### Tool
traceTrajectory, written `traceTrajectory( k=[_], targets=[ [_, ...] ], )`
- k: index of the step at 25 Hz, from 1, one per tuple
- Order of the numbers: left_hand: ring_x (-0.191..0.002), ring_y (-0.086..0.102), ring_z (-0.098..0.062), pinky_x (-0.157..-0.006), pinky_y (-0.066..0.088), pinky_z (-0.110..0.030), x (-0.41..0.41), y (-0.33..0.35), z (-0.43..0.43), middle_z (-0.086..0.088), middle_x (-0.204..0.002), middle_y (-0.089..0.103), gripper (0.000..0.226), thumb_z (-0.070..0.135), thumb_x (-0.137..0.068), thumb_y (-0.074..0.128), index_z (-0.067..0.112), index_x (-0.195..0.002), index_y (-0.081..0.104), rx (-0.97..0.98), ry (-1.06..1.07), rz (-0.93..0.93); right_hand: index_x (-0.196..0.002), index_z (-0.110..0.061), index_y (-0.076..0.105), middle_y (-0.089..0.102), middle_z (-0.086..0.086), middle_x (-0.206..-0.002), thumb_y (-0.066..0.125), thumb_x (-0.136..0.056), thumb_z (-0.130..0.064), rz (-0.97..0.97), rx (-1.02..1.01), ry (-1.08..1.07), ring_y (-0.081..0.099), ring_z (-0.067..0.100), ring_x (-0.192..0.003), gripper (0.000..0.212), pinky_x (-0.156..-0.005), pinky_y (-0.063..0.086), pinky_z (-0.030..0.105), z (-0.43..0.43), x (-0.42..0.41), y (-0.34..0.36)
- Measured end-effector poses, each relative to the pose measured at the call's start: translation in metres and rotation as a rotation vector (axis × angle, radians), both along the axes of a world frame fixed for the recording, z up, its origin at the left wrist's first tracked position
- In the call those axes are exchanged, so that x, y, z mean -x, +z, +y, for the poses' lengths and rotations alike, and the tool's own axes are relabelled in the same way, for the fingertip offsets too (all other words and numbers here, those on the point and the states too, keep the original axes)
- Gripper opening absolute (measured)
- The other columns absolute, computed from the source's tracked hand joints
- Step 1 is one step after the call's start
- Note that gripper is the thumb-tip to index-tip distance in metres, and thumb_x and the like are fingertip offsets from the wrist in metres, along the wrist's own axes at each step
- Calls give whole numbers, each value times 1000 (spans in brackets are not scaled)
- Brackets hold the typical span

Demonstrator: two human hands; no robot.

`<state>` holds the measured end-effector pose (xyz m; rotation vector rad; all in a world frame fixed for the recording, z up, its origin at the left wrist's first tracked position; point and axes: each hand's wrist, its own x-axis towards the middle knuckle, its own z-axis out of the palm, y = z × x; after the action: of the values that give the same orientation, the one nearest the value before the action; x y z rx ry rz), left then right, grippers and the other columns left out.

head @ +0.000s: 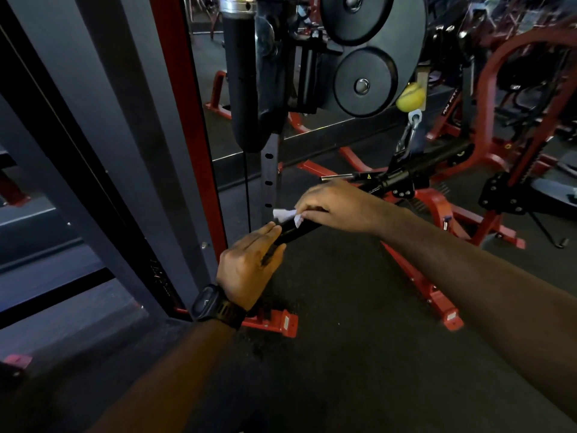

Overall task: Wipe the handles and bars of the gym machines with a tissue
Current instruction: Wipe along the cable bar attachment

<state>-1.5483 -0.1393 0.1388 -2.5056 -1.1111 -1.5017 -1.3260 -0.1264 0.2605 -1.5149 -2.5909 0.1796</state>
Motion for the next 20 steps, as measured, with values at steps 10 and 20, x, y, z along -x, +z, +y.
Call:
traceTrajectory(
  k=[10,20],
  targets=[
    [-99,71,-20,-78,61,-32,-7,2,2,-10,-115,71,35,30,-90,62,6,-114,71,-37,7,8,-106,-22,68,63,-3,-105,58,-90,-12,-230,-128,-152,57,17,-101,21,-93,45,36,12,-33,-7],
    [-99,70,-18,-83,57,-26,-10,3,2,-10,-114,71,34,28,-90,63,6,-113,71,-58,12,24,-97,-23,69,66,1,-96,63,-93,-19,-253,-107,-329,65,20,-93,9,-84,52,34,23,-69,-1]
  ],
)
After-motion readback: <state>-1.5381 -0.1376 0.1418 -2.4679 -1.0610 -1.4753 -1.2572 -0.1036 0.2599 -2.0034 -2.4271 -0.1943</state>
